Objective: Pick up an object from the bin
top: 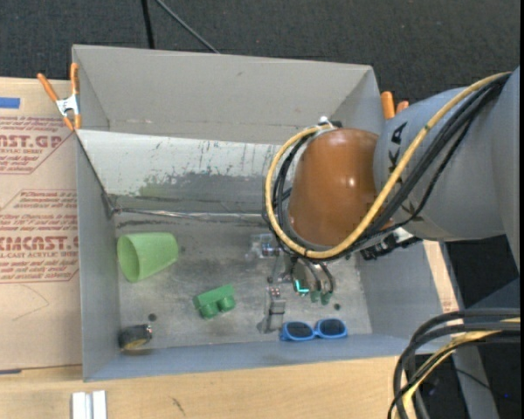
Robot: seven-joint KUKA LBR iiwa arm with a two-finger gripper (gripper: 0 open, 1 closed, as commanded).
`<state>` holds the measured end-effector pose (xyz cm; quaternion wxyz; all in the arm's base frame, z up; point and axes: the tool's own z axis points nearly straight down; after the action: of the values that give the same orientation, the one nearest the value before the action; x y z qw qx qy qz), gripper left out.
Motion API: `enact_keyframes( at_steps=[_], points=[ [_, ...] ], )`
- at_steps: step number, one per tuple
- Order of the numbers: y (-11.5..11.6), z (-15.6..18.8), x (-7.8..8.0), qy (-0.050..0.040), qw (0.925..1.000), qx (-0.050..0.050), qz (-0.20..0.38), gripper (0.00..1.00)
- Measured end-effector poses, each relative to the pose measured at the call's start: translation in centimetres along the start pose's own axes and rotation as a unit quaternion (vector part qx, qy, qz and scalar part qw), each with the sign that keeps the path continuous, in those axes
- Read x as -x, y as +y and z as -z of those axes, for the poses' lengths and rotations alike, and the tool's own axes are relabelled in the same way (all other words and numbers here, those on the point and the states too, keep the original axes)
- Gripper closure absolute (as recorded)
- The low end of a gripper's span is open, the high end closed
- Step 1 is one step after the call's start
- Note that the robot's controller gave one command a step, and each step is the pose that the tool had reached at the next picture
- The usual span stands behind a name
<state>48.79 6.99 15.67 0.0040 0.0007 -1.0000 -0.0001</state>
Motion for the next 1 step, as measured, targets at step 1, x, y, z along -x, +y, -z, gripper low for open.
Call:
enact_keyframes(
  at_steps=[1],
  points=[
    [4.37, -9.03, 1.50, -0.0017, 0.9994, 0.000, 0.035, 0.00]
  ],
)
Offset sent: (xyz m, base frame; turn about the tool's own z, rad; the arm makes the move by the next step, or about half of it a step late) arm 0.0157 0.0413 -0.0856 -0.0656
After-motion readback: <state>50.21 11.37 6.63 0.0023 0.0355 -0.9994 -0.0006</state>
